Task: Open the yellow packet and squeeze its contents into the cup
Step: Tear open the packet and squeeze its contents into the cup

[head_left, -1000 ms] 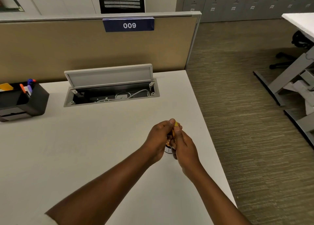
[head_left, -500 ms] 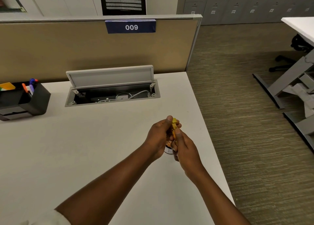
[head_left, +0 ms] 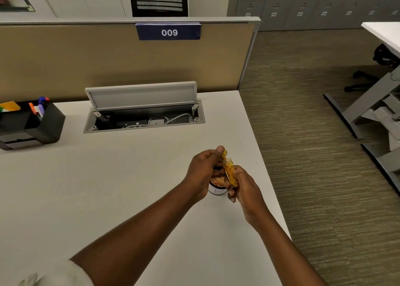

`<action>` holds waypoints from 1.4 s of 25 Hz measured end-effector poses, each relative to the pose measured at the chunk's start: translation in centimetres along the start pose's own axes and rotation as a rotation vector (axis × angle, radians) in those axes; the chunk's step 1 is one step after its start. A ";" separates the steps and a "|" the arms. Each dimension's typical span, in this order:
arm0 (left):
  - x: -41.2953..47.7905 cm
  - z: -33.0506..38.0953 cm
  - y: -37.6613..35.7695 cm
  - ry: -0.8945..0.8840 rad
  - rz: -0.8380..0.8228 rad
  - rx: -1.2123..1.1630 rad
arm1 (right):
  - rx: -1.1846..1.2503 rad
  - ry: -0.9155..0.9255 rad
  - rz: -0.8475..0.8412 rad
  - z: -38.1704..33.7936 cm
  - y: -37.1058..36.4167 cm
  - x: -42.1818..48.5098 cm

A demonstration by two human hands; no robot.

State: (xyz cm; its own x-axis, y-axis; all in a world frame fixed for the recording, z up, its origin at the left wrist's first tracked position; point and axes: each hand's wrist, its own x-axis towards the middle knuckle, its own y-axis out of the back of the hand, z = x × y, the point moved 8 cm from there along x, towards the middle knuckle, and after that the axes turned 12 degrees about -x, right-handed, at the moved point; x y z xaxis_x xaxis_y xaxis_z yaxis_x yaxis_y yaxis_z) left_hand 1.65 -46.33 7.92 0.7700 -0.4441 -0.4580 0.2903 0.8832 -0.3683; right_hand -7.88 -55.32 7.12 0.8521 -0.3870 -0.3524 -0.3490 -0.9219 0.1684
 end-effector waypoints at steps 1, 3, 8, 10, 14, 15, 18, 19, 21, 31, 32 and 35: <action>0.0 0.1 0.1 -0.002 0.008 0.008 | -0.021 0.008 0.006 0.1 0.4 0.1; 0.2 0.2 0.3 0.001 0.019 0.023 | -0.058 0.024 0.025 0.2 1.0 0.3; 0.4 0.4 0.2 -0.022 0.001 0.091 | -0.168 0.054 0.085 0.3 2.6 0.5; 0.3 0.7 0.0 -0.082 -0.038 0.157 | -0.252 0.088 0.126 0.2 3.1 0.5; 0.0 1.9 0.3 -0.340 -0.055 0.597 | -0.466 0.173 0.232 -0.1 4.0 0.6; 0.0 2.0 0.1 -0.396 -0.068 0.711 | -0.508 0.177 0.245 0.0 4.2 0.8; 0.2 1.8 -0.3 -0.463 -0.129 0.884 | -0.581 0.180 0.269 0.3 4.4 1.0; 0.3 1.7 -0.3 -0.461 -0.136 0.919 | -0.600 0.189 0.282 0.2 4.5 1.1; 0.6 1.0 0.1 -0.442 -0.151 0.988 | -0.653 0.210 0.287 -0.1 4.6 1.1; 0.8 0.5 1.0 -0.423 -0.151 1.053 | -0.693 0.274 0.215 -1.1 4.6 1.8; 0.7 0.4 1.0 -0.420 -0.149 1.050 | -0.699 0.296 0.226 -1.2 4.6 1.9; 0.6 0.2 1.1 -0.412 -0.143 1.035 | -0.729 0.388 0.271 -2.0 4.4 1.8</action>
State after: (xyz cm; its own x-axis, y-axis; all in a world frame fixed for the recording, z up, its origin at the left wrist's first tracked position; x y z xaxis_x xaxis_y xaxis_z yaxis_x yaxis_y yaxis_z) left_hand 2.52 -45.56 7.39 0.7650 -0.6374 -0.0920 0.5757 0.6129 0.5412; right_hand -7.14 -60.07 9.04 0.8947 -0.4348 0.1021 -0.3358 -0.5043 0.7956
